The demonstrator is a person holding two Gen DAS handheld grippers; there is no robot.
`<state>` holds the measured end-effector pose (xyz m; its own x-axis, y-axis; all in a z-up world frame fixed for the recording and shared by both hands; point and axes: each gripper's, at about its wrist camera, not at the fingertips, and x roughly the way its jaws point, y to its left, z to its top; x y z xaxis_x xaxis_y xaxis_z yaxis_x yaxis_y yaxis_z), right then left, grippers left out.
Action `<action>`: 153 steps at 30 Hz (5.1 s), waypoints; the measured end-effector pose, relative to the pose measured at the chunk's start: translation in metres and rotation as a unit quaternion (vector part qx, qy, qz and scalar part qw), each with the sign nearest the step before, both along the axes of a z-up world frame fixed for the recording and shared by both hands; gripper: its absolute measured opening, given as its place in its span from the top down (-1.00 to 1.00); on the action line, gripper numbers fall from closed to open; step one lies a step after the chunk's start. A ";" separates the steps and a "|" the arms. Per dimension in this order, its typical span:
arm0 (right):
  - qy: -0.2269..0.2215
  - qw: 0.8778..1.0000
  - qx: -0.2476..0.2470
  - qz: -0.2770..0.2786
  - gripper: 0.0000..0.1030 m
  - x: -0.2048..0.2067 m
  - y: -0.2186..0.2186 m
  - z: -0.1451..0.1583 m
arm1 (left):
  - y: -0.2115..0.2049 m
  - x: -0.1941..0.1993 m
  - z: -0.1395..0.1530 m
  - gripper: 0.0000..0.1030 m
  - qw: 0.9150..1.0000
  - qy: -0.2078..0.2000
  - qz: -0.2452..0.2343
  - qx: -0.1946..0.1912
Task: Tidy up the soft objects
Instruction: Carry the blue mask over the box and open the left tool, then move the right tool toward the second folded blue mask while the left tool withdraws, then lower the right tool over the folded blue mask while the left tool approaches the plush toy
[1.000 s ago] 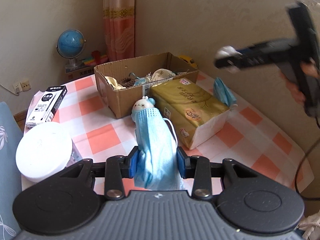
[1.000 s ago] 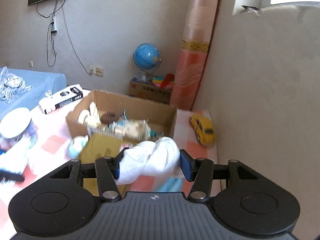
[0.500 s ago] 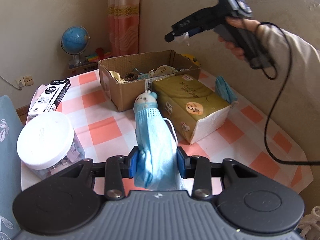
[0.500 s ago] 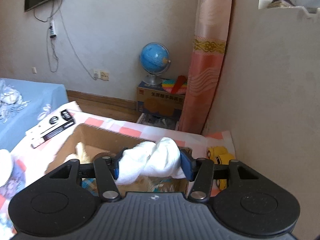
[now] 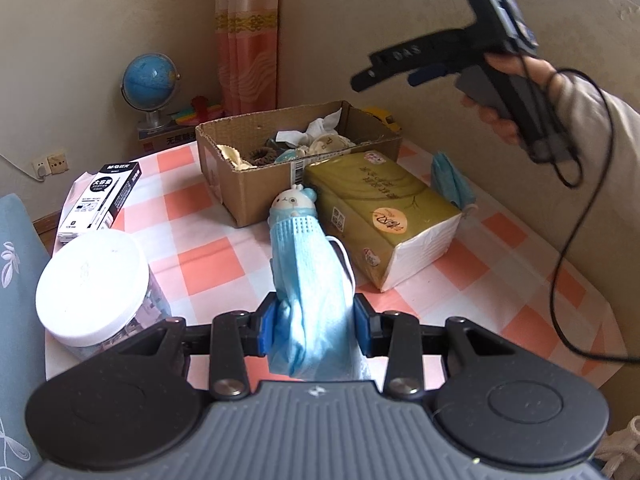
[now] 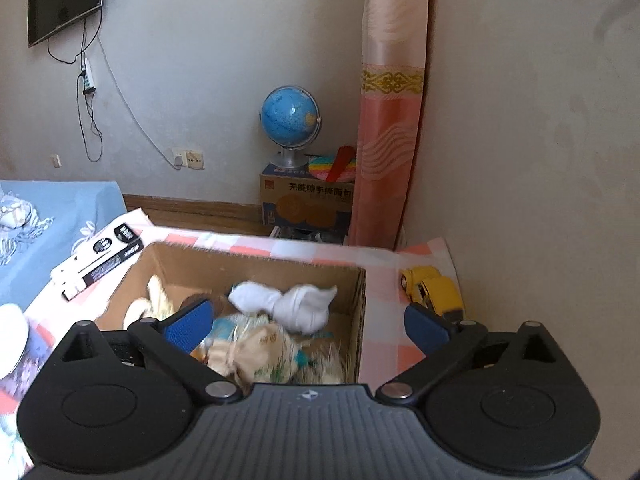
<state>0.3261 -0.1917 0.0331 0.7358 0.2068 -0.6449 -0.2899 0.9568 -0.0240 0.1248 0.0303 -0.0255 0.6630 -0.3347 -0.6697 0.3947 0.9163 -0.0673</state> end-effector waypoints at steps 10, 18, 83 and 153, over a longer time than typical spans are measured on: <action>-0.016 0.999 -0.022 -0.017 -1.00 -0.092 -0.004 -0.006 | -0.006 0.017 0.010 0.28 1.000 -0.004 0.000 -0.001; -0.041 0.999 -0.002 -0.030 -1.00 -0.161 -0.012 -0.020 | -0.015 0.052 0.032 0.28 1.000 -0.019 0.009 -0.005; -0.013 0.996 0.001 -0.090 -1.00 -0.178 -0.037 -0.038 | -0.055 0.025 -0.006 -0.92 0.997 -0.041 0.068 0.014; 0.057 0.993 -0.024 -0.098 -1.00 -0.100 -0.071 -0.114 | -0.040 0.104 -0.037 -0.13 0.997 -0.004 0.082 -0.008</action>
